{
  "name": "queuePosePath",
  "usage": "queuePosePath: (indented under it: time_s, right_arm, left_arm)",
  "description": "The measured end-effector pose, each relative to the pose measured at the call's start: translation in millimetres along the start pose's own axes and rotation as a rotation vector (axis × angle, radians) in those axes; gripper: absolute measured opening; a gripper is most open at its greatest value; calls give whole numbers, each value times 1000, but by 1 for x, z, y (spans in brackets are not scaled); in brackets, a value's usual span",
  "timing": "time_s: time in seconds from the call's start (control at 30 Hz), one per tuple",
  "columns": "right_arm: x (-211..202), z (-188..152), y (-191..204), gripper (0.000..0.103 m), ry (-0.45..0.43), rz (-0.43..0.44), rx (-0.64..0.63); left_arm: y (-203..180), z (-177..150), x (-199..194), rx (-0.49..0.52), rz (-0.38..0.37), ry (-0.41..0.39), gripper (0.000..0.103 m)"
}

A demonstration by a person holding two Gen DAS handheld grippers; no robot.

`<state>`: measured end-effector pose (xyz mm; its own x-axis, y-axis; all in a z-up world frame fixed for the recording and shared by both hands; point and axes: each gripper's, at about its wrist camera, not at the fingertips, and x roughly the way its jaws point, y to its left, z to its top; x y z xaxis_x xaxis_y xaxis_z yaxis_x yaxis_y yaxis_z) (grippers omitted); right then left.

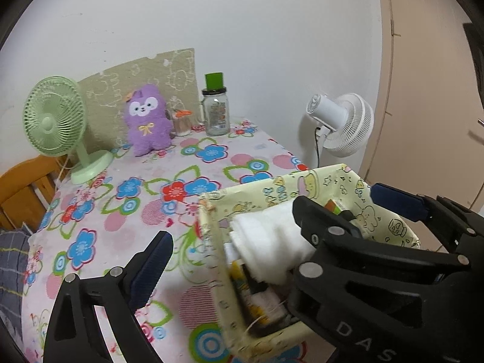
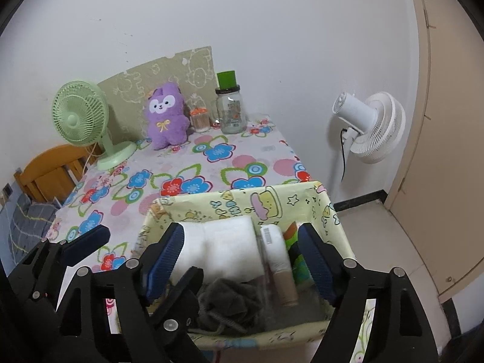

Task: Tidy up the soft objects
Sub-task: 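Open both tools to drop the pouch and tube into the box, then withdraw both tools from the paper box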

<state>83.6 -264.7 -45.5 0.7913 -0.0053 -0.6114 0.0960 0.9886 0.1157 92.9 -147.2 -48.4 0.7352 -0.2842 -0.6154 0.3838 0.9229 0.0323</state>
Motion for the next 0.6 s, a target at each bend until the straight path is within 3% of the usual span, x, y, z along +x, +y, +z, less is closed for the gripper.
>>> queuePosePath:
  time_s: [0.3,0.6]
  right_arm:
    - [-24,-4,27,90,-54,-7,-23]
    - [-49,-8,57,91,-112,-17,-48]
  left_arm:
    - [32,-6,-31,-43,51,-51,103]
    - [65,-19,-65,-74,101,-102,103]
